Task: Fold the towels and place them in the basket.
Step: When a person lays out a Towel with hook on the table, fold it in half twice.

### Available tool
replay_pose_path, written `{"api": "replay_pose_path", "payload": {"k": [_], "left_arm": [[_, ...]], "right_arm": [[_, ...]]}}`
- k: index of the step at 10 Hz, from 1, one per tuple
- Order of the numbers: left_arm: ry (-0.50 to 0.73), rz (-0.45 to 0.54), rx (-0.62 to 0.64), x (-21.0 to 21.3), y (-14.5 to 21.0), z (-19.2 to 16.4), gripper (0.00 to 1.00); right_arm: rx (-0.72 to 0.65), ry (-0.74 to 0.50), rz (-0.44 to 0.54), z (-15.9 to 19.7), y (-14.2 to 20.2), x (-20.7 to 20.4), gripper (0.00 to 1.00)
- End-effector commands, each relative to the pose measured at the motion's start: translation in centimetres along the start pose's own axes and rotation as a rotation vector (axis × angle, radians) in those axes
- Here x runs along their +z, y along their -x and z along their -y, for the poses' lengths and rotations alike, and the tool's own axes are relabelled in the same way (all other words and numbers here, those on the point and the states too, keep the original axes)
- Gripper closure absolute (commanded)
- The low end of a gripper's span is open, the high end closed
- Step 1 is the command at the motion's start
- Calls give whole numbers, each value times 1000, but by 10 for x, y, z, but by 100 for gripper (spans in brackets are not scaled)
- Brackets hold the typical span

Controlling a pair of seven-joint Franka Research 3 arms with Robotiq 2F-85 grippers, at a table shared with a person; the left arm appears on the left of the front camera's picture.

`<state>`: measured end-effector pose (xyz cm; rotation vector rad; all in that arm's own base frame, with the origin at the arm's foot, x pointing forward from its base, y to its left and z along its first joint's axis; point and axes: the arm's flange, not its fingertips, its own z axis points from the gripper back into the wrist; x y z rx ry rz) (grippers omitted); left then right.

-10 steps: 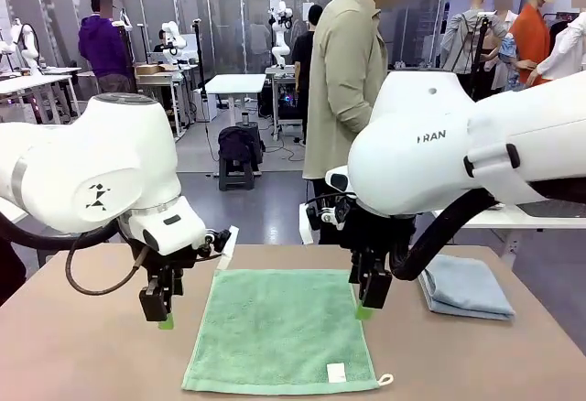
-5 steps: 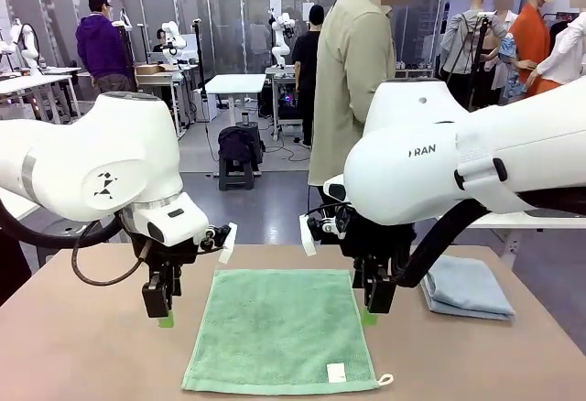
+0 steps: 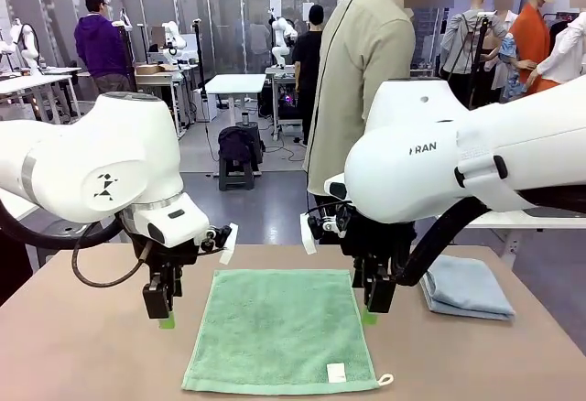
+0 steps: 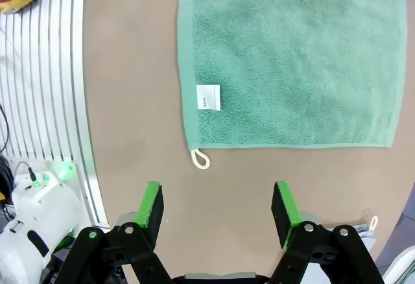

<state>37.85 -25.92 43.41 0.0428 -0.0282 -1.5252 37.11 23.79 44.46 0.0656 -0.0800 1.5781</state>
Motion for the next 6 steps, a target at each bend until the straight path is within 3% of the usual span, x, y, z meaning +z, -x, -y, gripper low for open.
{"api": "replay_pose_path", "payload": {"k": [1, 6], "left_arm": [[40, 66, -58, 5, -4, 16, 25], [62, 79, -106, -30, -17, 52, 25]], "right_arm": [[-12, -10, -28, -6, -3, -14, 16], [-118, 15, -40, -34, -1, -65, 16]]}}
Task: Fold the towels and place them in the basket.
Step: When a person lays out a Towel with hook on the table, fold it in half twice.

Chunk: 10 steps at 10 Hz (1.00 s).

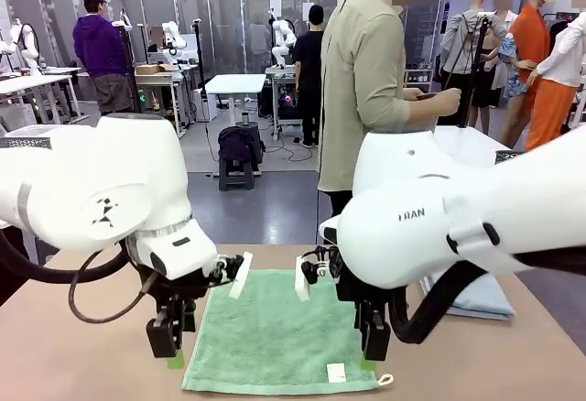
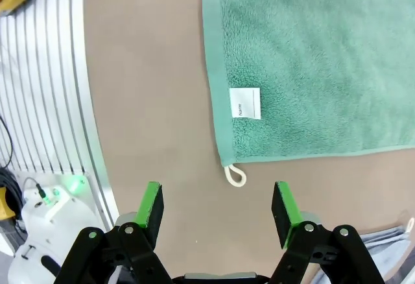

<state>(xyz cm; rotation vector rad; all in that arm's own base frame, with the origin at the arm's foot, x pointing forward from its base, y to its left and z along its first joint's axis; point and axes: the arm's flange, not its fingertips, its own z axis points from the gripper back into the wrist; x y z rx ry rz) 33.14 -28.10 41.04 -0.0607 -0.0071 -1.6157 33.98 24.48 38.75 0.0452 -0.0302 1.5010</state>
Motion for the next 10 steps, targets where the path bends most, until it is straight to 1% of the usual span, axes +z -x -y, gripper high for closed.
{"api": "replay_pose_path", "payload": {"k": [1, 3, 5, 6, 7, 10], "left_arm": [[-8, 33, -34, -21, 2, 5, 5], [-48, 54, -8, -46, -5, 1, 5], [-43, 72, 7, -65, -5, -5, 5], [-44, 70, 10, -71, -4, -8, 5], [-44, 57, 11, -75, -4, -11, 5], [-50, 28, 15, -88, -2, -15, 5]], "right_arm": [[-45, 34, 0, -8, 2, -18, 16], [-29, 37, -13, -10, 8, -38, 16], [-7, 41, -6, -5, 13, -57, 16], [-10, 42, -4, -3, 15, -63, 5], [-5, 51, -15, 0, 15, -67, 0], [-2, 32, -22, 7, 12, -82, 0]]}}
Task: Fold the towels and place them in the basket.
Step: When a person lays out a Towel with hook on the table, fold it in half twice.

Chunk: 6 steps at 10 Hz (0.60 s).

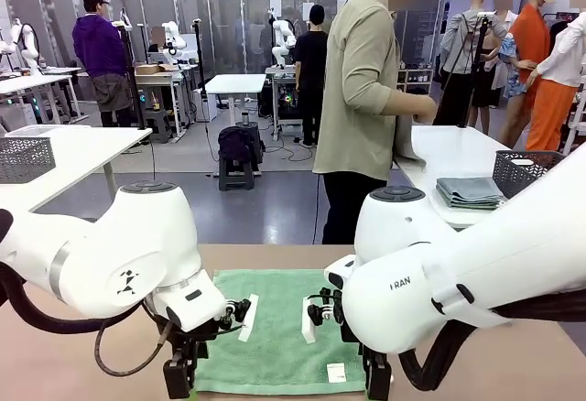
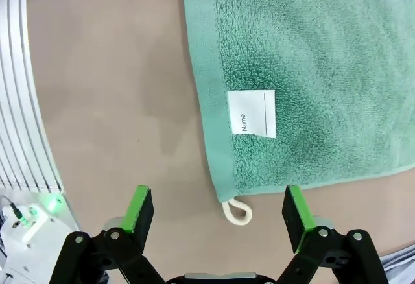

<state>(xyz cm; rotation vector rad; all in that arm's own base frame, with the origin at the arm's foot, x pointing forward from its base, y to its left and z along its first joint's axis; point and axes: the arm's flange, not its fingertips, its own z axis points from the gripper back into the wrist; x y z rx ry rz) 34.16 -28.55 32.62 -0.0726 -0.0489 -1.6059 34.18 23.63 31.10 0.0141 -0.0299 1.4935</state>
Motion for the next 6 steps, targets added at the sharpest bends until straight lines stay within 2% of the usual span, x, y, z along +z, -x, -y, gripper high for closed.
{"api": "replay_pose_path", "payload": {"k": [1, 6], "left_arm": [[-31, -21, 2, -10, 0, -3, 5], [-56, -52, 4, -23, 3, -12, 5]], "right_arm": [[7, 5, -10, 4, 0, -11, 0], [23, -4, -39, 8, 4, -16, 0]]}}
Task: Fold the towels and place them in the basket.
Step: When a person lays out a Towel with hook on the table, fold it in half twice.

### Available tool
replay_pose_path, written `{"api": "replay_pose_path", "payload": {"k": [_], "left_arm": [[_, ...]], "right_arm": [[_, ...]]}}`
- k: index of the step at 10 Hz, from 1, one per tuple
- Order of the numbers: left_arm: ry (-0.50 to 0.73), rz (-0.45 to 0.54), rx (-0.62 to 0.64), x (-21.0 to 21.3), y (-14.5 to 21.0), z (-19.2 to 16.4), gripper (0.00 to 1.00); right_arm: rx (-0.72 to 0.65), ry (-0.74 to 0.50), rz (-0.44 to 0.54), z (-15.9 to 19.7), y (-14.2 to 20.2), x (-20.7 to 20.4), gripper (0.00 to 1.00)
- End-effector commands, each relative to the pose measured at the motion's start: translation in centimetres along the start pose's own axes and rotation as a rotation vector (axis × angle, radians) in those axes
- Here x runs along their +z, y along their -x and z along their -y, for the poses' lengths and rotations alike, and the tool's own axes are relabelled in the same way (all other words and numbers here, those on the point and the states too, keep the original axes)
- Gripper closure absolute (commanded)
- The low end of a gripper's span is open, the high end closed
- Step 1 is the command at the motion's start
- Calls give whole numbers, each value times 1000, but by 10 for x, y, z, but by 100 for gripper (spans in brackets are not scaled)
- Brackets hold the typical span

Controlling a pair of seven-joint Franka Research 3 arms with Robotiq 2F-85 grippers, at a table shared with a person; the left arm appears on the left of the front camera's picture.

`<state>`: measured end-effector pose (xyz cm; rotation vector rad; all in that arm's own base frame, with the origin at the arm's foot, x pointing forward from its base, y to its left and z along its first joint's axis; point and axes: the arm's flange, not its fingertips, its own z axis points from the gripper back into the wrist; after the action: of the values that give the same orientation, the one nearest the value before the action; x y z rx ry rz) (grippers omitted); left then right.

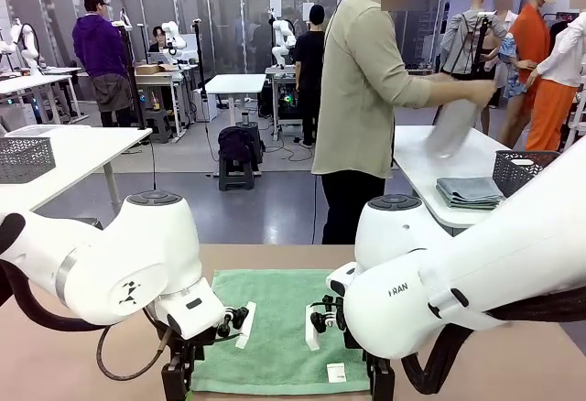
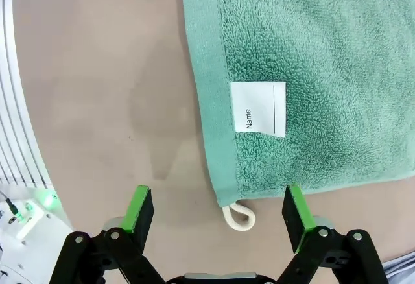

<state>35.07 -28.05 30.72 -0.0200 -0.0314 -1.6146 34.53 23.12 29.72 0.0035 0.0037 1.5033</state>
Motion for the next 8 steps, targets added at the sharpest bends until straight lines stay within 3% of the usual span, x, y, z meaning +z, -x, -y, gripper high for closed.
{"api": "replay_pose_path", "payload": {"k": [1, 3, 5, 6, 7, 8], "left_arm": [[-36, -9, 15, -6, -4, -5, 5], [-33, -9, 16, -8, -4, -7, 5], [-41, -22, 18, -9, -4, -9, 5], [-48, -30, 14, -10, -4, -10, 14], [-53, -39, 11, -12, -5, -12, 25], [-54, -44, 10, -13, -5, -13, 33]], "right_arm": [[18, 8, -10, 5, -1, -3, 0], [28, 9, -8, 7, -2, -5, 5], [34, 14, -6, 9, -4, -7, 24], [33, 12, -5, 9, -5, -9, 31], [33, 12, -4, 9, -5, -9, 26], [31, 12, -5, 9, -4, -9, 50]]}}
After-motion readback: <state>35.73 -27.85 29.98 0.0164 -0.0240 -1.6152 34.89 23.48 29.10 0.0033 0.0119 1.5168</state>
